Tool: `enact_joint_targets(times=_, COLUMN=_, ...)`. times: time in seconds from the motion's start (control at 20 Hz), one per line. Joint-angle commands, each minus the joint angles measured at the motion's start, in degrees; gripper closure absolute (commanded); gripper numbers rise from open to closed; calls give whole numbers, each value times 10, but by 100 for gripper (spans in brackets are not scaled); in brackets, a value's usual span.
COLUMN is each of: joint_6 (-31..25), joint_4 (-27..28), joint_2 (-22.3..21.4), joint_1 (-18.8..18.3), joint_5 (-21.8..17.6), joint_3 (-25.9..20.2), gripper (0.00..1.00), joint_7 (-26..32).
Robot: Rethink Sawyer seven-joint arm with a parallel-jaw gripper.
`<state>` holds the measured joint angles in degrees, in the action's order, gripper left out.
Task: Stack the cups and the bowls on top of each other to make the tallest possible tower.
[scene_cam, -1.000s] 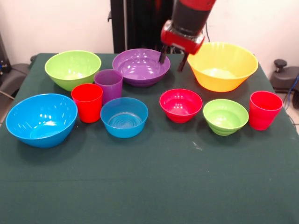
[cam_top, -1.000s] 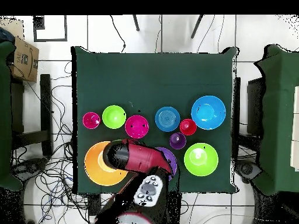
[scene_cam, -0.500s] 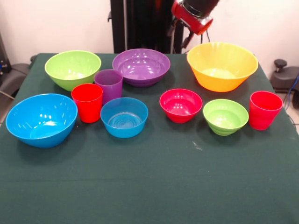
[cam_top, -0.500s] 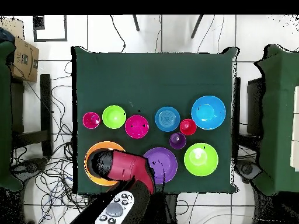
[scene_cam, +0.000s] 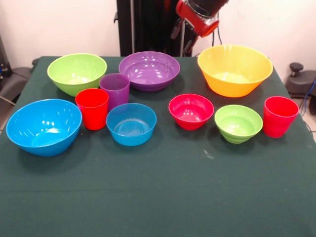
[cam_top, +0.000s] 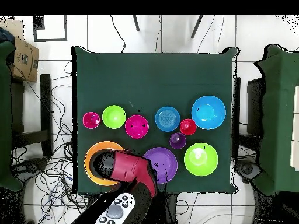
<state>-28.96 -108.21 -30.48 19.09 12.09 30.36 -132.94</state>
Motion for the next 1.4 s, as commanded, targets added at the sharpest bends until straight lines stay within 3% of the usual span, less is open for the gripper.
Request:
enact_joint_targets(times=0.05, joint_6=125, joint_4=-20, joint_2=60, joint_1=4, joint_5=-2, joint_3=-40, gripper=0, joint_7=-113)
enact_joint_targets(times=0.45, joint_6=240, joint_4=-61, joint_2=51, joint_1=-36, joint_5=1, joint_3=-95, gripper=0, joint_7=-99)
enact_joint_targets(times=0.75, joint_6=278, joint_4=-70, joint_2=63, joint_1=-48, joint_5=2, joint_3=-113, gripper=0, joint_7=-98)
enact_joint_targets(times=1.0, joint_6=277, joint_4=-75, joint_2=66, joint_1=-53, joint_5=1, joint_3=-116, gripper=0, joint_7=-89)
enact_joint_targets(times=1.4, joint_6=348, joint_4=-91, joint_2=84, joint_1=-72, joint_5=-8, joint_3=-137, gripper=0, joint_7=-101)
